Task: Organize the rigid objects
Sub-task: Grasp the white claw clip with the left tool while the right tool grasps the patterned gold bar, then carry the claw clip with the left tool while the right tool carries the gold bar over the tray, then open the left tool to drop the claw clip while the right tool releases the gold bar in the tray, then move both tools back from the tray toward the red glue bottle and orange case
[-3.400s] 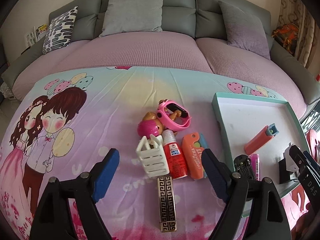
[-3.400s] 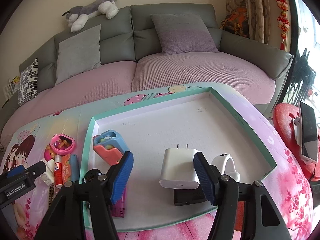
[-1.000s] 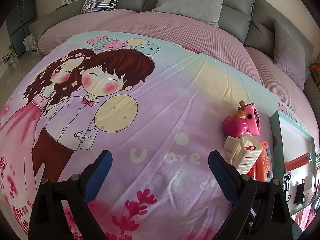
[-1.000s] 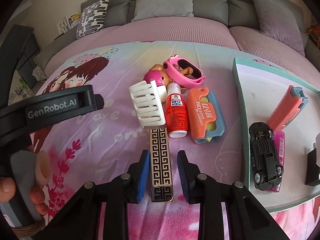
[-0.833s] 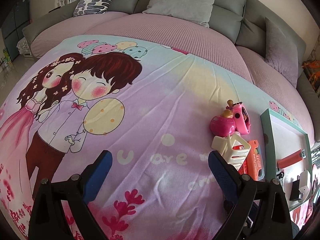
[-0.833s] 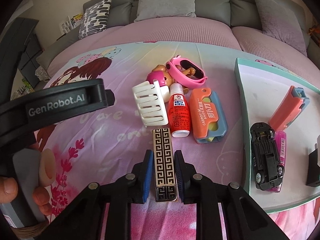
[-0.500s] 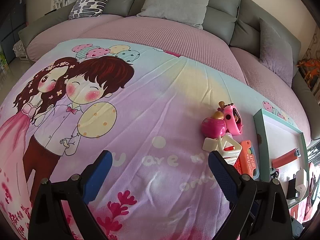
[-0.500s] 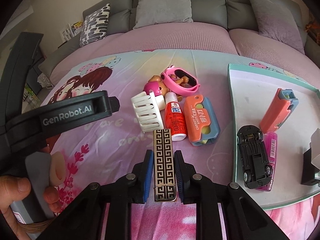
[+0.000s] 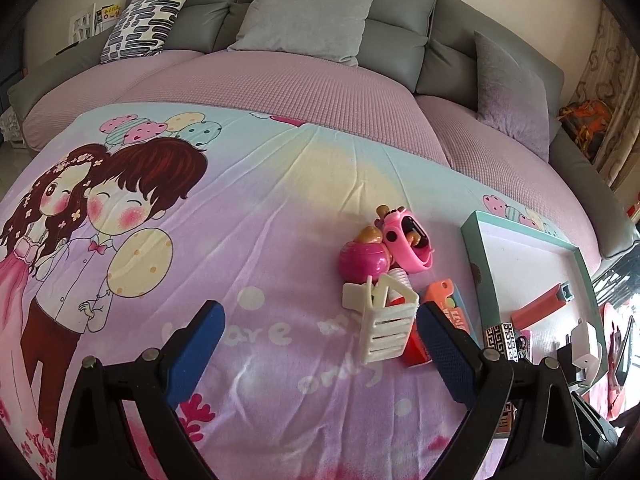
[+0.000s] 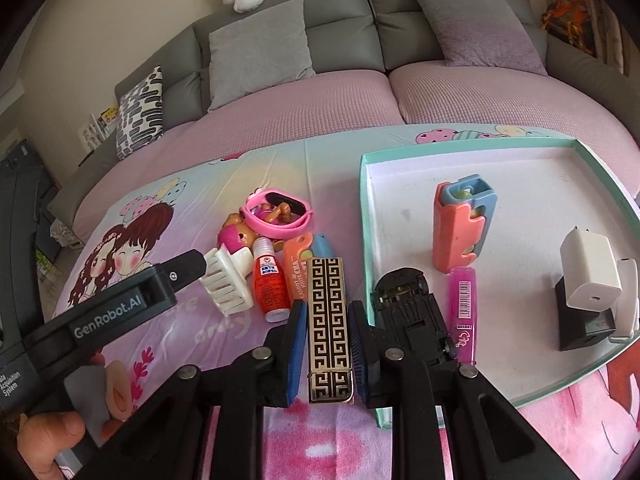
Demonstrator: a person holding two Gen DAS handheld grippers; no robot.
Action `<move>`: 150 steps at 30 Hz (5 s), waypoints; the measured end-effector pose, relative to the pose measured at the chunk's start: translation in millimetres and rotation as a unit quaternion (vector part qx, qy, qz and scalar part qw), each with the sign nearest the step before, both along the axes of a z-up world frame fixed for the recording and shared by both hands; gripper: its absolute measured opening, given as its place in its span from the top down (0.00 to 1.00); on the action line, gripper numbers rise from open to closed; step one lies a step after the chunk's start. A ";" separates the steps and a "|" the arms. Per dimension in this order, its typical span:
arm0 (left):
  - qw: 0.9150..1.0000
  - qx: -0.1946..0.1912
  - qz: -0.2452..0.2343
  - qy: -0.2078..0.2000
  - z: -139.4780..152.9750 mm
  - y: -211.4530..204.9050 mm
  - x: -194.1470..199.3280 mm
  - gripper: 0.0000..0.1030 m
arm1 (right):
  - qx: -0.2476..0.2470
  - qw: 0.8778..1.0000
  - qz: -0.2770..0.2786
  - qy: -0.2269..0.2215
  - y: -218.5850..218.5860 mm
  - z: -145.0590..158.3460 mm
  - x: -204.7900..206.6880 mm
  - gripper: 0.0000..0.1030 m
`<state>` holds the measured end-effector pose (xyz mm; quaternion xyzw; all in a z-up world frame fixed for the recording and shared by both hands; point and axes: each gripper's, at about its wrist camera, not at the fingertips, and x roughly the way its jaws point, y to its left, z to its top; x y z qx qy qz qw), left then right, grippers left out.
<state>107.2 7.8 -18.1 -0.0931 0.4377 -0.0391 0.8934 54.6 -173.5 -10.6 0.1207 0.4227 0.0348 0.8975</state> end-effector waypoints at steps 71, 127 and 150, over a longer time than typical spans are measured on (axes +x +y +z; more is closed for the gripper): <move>0.958 0.032 -0.278 -0.058 12.4 -200.9 -37.5 0.68 | -0.041 0.965 -0.245 -0.083 -170.1 25.8 -49.9 0.78; 0.997 0.017 0.000 -0.071 22.6 -61.1 -3.0 0.06 | -0.094 0.969 -0.218 -0.074 -142.7 24.9 -35.3 0.00; 0.997 0.033 0.023 -0.068 27.8 -43.8 -4.7 0.01 | -0.104 0.973 -0.183 -0.096 -110.5 41.1 -31.2 0.00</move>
